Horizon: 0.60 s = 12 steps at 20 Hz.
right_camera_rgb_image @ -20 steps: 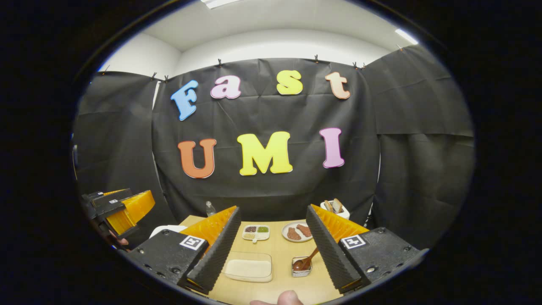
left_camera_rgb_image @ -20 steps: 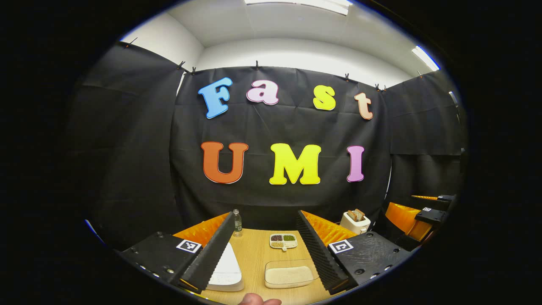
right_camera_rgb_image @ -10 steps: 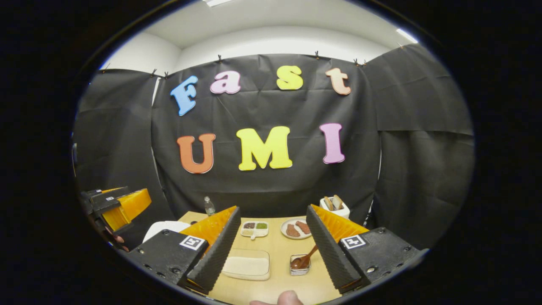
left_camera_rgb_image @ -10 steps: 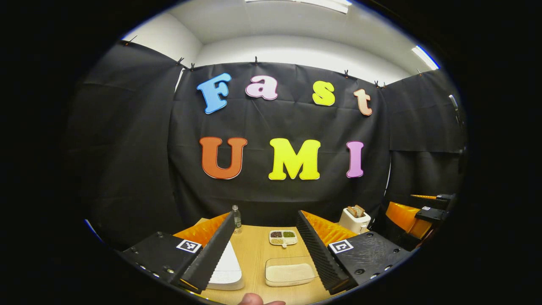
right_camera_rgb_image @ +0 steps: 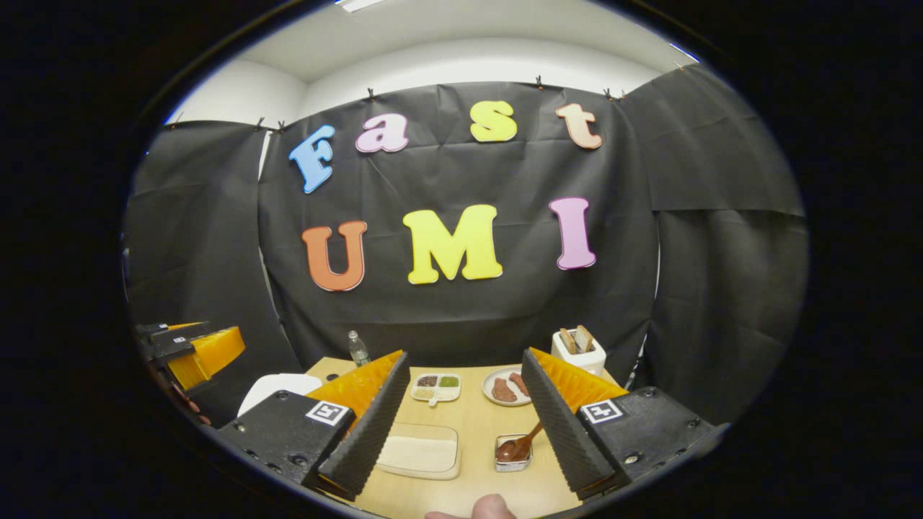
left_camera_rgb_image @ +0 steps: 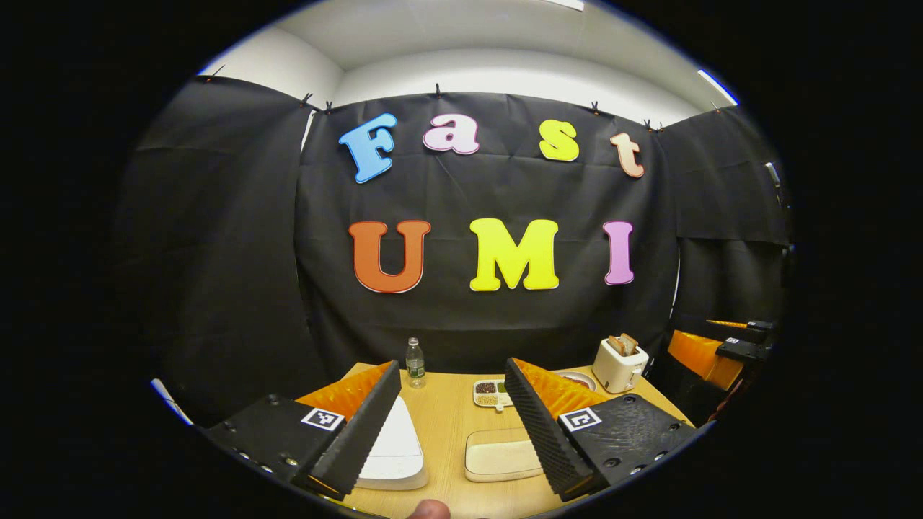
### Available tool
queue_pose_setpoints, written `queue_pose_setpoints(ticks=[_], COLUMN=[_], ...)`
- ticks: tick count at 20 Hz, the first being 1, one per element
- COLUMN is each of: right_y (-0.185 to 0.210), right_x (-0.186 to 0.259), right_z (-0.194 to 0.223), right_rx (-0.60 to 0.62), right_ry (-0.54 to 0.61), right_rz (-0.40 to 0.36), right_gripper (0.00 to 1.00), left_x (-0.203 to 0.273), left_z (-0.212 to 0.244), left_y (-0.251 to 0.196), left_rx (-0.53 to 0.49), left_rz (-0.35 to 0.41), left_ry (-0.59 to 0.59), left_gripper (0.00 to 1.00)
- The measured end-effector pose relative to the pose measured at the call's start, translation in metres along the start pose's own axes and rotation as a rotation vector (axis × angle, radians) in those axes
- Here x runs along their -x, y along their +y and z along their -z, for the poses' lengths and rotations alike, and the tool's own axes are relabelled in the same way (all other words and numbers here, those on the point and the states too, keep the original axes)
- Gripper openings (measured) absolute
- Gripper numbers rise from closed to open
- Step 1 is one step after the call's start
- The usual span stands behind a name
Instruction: Close the left gripper, press the button to open the rice cooker; take a wooden spoon from the chopstick holder with the right hand, scoop a spoonful of rice and pour it into the rice cooker, then put the wooden spoon back into the chopstick holder.
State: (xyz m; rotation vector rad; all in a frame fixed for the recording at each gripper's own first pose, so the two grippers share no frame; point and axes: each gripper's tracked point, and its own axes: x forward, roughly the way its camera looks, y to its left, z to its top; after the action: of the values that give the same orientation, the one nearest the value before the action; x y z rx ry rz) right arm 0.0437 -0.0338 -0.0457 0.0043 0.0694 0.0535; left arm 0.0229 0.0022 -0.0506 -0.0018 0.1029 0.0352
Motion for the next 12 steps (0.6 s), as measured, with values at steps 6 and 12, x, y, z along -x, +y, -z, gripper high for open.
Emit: queue_pose_setpoints(ticks=[6, 12], right_y=[-0.015, -0.028], right_x=[-0.033, -0.063], right_z=[0.020, 0.039], right_rx=[-0.003, -0.009], right_ry=[0.027, 0.073], right_rz=[-0.056, -0.137], right_gripper=[1.00, 1.00], left_x=[0.001, 0.002], left_z=[0.049, 0.089], left_y=[0.023, 0.037], left_rx=[0.010, 0.045], left_rz=[-0.097, -0.179], left_ry=[0.141, 0.302], left_gripper=[0.41, 0.04])
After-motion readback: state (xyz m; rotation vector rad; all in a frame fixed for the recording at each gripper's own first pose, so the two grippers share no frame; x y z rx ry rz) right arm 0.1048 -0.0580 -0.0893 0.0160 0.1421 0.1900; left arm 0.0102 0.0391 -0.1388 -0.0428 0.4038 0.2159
